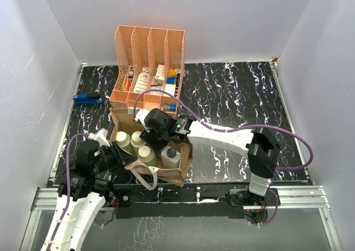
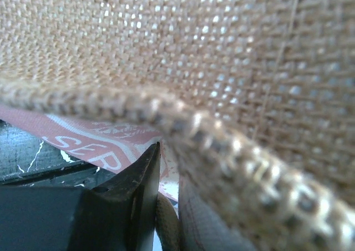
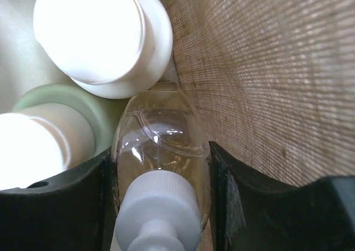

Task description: Take the personal care products out of the canvas bag

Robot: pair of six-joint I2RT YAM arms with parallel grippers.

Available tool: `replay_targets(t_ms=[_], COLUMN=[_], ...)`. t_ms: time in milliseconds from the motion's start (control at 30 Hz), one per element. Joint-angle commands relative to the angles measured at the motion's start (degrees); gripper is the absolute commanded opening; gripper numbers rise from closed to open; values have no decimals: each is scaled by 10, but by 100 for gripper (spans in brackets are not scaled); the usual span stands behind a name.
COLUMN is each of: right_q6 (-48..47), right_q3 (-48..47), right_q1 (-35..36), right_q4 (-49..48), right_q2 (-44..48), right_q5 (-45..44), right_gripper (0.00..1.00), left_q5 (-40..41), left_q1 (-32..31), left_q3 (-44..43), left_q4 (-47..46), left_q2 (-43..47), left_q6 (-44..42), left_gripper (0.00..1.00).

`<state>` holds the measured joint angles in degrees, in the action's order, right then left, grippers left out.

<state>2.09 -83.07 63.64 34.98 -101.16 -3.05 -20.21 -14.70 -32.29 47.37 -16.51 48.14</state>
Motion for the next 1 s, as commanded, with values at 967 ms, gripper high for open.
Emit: replay_targets(t_ms=[967], right_q6=[543], right_q3=[-19], right_q1=[-475], right_q4=[-308], right_q2=[267], right_q5=[470], right_gripper=[8], left_q5=[62], left_q1=[2], left_q3=[-68], left_q4=[-15], left_q2=[-98], left_q6=[-96], left_gripper=[0])
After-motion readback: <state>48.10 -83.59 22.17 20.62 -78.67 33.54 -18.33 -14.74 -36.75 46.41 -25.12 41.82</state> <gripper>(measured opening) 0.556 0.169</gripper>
